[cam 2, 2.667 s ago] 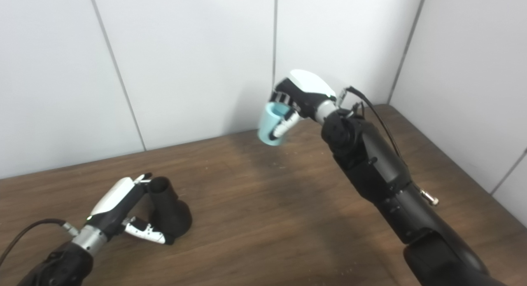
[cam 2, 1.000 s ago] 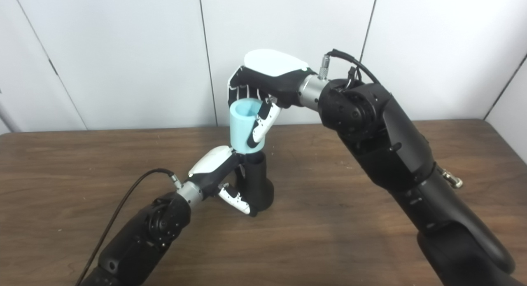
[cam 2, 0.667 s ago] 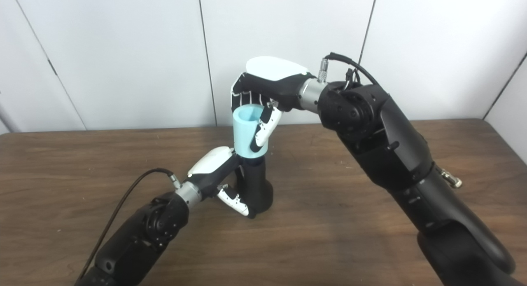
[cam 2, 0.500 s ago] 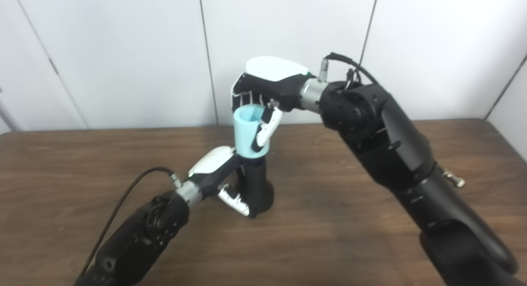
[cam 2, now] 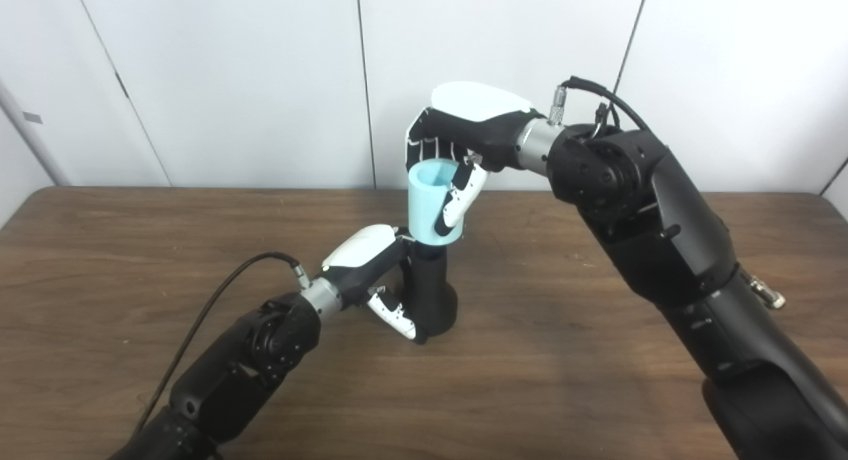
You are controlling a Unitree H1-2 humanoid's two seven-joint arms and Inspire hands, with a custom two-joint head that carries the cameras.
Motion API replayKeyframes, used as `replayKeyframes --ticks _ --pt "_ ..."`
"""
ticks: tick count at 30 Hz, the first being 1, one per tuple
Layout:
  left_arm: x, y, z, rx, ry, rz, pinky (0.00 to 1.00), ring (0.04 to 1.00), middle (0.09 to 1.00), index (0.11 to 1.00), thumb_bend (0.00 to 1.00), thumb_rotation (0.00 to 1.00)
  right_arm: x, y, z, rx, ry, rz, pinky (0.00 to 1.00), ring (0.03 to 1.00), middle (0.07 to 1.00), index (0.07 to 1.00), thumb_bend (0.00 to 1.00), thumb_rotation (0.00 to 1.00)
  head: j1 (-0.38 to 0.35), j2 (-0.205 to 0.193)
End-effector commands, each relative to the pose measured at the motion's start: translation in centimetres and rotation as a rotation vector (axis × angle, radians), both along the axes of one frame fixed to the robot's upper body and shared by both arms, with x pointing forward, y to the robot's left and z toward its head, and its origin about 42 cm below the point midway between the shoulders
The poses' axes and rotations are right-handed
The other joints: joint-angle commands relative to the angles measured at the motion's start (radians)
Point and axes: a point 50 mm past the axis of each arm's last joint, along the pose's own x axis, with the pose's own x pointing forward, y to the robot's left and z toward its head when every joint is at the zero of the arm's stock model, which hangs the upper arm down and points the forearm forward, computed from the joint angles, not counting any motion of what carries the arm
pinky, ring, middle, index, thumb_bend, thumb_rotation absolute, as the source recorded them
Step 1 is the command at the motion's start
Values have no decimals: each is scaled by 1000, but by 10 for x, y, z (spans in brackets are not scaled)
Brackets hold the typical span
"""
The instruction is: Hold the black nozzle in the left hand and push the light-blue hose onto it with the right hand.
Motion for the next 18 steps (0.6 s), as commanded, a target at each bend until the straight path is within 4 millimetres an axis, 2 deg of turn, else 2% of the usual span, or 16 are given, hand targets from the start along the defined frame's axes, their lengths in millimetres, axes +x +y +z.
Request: replayKeyframes --ticks 1,18 --pt "-4 13 -15 64 65 1 1000 607 476 493 526 0 -5 8 31 17 -103 22 411 468 478 466 505 0 1 1" --pt "-3 10 -17 61 61 -14 1000 603 481 489 526 0 -7 10 23 18 -85 12 391 461 484 468 504 0 5 9"
